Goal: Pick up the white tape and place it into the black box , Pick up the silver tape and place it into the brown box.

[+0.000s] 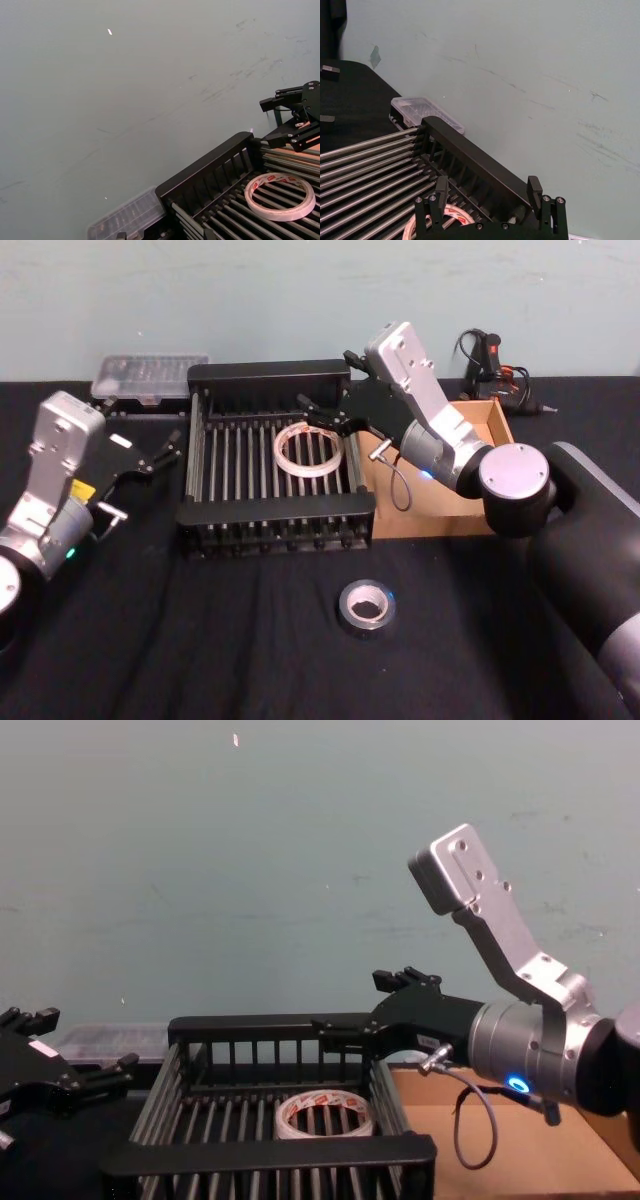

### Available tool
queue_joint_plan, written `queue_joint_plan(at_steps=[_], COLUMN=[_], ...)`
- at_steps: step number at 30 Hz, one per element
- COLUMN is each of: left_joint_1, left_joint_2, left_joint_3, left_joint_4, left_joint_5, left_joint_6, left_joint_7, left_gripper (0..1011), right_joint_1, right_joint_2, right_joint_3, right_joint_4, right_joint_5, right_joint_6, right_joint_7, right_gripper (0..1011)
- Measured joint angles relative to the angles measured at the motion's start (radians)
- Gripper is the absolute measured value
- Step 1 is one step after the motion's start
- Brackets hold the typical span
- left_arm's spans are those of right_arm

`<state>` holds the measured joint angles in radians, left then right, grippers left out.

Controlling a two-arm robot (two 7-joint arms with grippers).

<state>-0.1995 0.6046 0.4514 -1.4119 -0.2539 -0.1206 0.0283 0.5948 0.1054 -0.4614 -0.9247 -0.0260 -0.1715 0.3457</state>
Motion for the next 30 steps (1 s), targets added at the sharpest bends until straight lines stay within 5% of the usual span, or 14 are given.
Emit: queue_joint_plan(at_steps=[15, 30], left_joint_1=[0.000, 0.000], left_joint_2=[0.000, 0.000], left_joint_3=[0.000, 0.000], left_joint_4=[0.000, 0.000], left_joint_5=[0.000, 0.000], left_joint_6=[0.000, 0.000], left_joint_7=[0.000, 0.000], left_gripper=[1001, 1001], right_joint_1=[-0.020, -0.191], right_joint_2=[0.017, 0.141], right_joint_3=[0.011, 0.078], right_joint_4=[-0.042, -0.343], right_joint_5=[0.008, 0.082], right_joint_6=[0.006, 0.086], right_joint_7=[0.010, 0.041], right_gripper=[1002, 1002])
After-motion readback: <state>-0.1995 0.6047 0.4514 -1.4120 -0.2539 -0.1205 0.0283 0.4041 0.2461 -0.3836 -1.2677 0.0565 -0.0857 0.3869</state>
